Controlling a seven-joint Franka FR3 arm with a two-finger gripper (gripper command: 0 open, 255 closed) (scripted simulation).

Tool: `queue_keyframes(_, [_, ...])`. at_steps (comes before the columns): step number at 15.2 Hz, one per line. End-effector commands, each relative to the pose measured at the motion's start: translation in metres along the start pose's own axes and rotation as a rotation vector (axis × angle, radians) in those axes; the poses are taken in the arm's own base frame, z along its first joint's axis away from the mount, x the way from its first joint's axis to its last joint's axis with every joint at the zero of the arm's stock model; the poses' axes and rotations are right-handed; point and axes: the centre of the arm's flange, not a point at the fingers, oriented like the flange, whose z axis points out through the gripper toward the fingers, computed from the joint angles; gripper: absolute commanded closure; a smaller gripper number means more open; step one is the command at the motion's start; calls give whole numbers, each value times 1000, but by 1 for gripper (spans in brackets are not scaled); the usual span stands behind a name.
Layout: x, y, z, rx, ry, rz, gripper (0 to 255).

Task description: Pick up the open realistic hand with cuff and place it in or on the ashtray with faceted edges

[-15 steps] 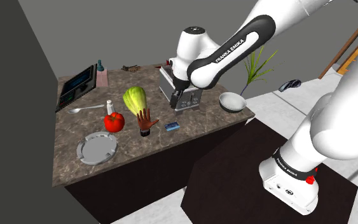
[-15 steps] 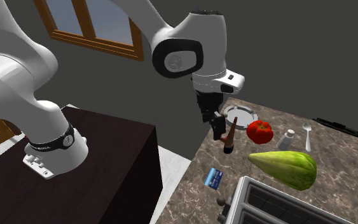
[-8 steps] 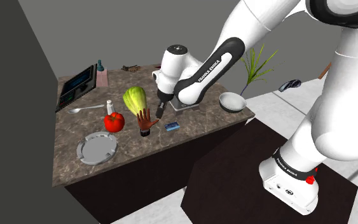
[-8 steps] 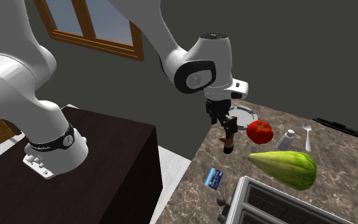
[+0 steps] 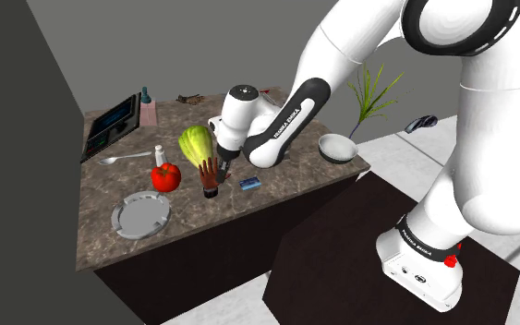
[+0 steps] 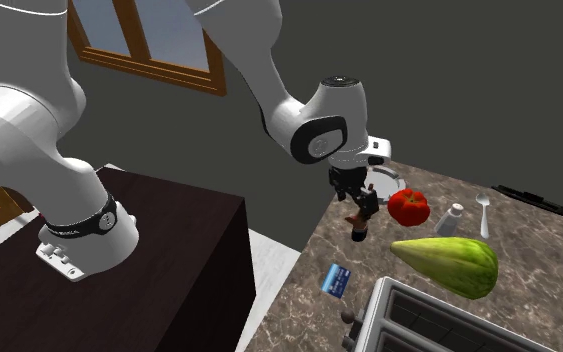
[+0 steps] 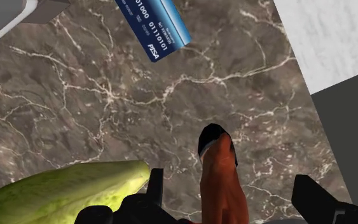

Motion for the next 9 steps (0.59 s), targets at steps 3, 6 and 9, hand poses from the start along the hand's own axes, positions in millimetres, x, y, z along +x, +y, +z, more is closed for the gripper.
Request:
queue_keyframes(3, [0, 0, 20, 0, 1, -1, 0])
queue_keyframes(6, [1, 0, 20, 0, 1, -1, 0])
queue_keyframes(9, [1, 0, 20, 0, 1, -1, 0])
